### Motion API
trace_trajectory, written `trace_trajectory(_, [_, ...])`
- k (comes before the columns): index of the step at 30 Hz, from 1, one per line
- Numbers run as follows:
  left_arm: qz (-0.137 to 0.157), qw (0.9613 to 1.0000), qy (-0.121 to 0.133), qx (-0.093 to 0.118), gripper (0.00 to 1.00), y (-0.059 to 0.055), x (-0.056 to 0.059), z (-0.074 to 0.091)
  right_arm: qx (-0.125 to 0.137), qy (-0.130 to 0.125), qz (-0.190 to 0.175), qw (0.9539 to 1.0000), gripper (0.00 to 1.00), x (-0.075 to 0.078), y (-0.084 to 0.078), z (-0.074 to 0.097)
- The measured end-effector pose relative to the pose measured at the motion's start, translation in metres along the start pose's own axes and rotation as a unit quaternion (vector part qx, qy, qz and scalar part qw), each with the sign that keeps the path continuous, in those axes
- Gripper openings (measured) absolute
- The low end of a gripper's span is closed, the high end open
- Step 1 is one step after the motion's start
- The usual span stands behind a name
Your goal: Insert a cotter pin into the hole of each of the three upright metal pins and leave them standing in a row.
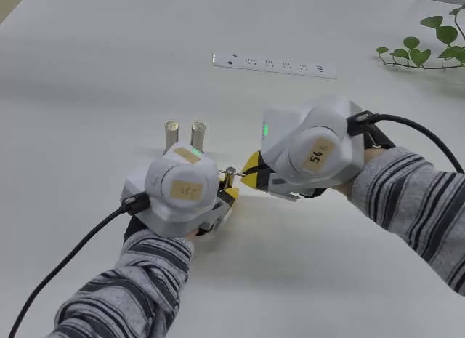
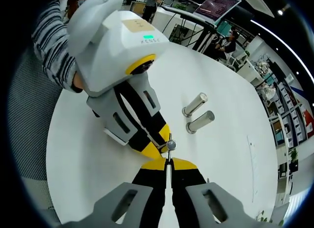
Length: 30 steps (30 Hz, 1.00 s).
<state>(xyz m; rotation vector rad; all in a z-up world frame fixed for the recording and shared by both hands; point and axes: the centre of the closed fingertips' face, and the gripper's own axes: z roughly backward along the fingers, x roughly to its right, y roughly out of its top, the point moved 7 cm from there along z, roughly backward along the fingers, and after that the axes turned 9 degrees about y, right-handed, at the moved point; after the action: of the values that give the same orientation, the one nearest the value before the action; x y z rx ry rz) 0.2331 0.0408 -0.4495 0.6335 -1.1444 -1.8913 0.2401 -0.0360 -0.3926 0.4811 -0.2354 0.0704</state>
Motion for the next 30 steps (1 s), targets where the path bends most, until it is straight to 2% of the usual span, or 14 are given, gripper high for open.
trace_trajectory(8, [0.003, 1.0, 0.005, 0.002, 0.05, 0.0, 0.0, 0.0, 0.014, -0.008, 0.003, 0.9999, 0.0, -0.001, 0.005, -0.002])
trace_trajectory(12, [0.004, 1.0, 0.006, 0.001, 0.05, 0.0, 0.0, 0.0, 0.021, -0.017, -0.01, 0.9996, 0.05, -0.001, 0.005, 0.001])
trace_trajectory(16, [0.004, 1.0, 0.008, 0.0, 0.05, 0.0, 0.001, 0.0, 0.021, -0.028, -0.013, 0.9993, 0.02, 0.001, 0.004, 0.007])
trace_trajectory(30, [0.006, 0.9999, 0.014, -0.003, 0.05, 0.0, 0.001, 0.0, 0.028, -0.026, -0.016, 0.9991, 0.0, -0.003, 0.008, 0.004])
